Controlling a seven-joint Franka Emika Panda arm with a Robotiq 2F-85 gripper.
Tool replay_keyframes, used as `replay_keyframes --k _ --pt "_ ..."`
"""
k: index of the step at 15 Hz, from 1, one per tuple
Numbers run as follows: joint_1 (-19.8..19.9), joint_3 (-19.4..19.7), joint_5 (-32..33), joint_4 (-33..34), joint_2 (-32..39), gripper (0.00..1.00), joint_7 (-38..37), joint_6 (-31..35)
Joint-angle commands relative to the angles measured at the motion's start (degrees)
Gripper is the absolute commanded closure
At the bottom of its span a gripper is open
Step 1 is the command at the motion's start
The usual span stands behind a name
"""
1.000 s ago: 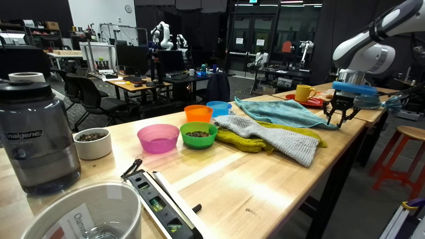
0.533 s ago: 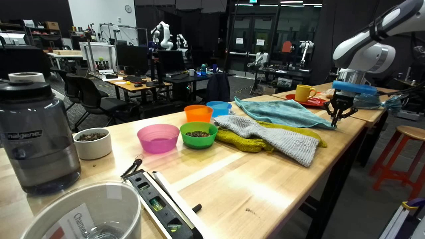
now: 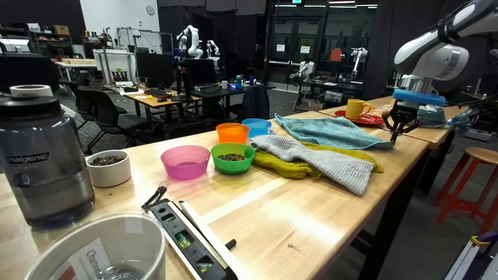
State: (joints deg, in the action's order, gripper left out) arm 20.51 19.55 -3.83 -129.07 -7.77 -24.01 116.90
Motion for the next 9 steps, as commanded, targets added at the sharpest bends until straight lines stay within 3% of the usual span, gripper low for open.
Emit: replay_keyframes --k 1,9 --pt "1.11 0.64 1.35 1.93 -2.72 0.99 3.4 -3.77" --pt "3.24 3.59 0.99 8.06 -2.29 0.99 8.55 -7.69"
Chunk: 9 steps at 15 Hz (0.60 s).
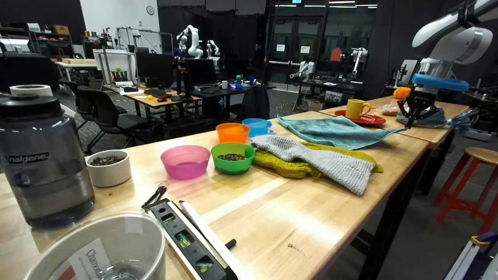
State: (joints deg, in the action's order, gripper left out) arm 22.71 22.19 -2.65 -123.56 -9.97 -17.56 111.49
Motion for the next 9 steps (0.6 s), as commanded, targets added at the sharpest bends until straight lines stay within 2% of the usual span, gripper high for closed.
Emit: replay_keyframes --k 1,9 --pt "1.28 1.49 -0.38 3.73 0.37 0.99 2.65 -2.62" --pt "1.26 3.35 -3.07 13.05 5.16 0.99 5.21 -4.16"
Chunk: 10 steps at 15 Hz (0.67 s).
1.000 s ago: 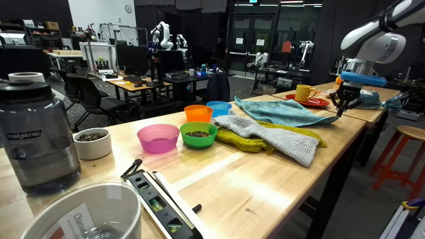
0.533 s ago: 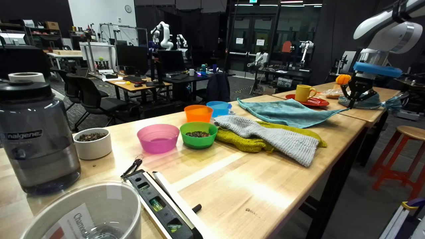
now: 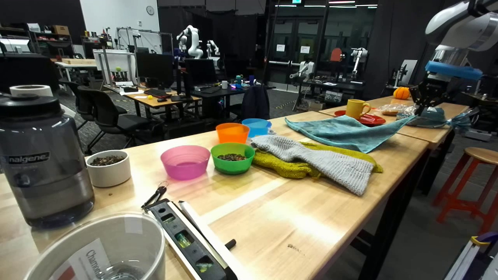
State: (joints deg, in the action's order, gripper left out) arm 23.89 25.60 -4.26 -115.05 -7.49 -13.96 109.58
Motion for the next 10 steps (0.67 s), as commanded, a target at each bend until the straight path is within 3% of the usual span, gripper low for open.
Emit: replay_keyframes --k 1,10 --pt "-0.19 -0.36 -1.64 5.39 3.14 0.99 1.84 -2.41" --pt "-7.04 -8.77 0.3 5.7 -1.64 0.99 2.72 -6.94"
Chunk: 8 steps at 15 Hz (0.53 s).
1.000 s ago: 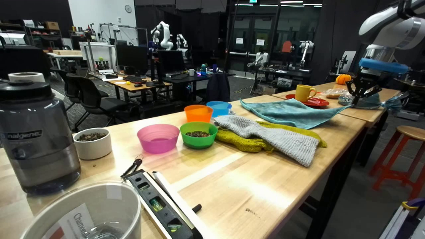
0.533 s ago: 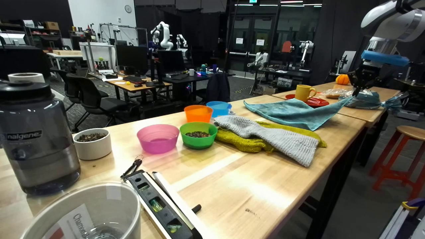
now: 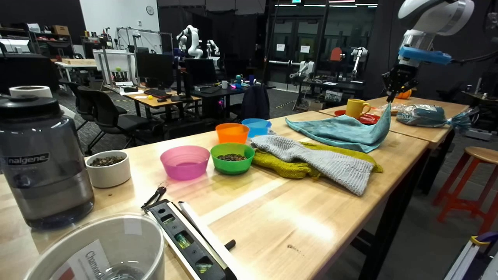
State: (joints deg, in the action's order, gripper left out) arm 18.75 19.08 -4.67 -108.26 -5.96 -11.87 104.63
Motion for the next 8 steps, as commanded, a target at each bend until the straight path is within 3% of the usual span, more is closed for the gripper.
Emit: replay_keyframes --k 1,8 --pt "-2.84 -3.39 0.68 -1.74 -3.96 0.99 0.17 -1.56" --pt "-8.86 -11.14 0.66 -2.91 -7.02 0.99 -2.14 0.6"
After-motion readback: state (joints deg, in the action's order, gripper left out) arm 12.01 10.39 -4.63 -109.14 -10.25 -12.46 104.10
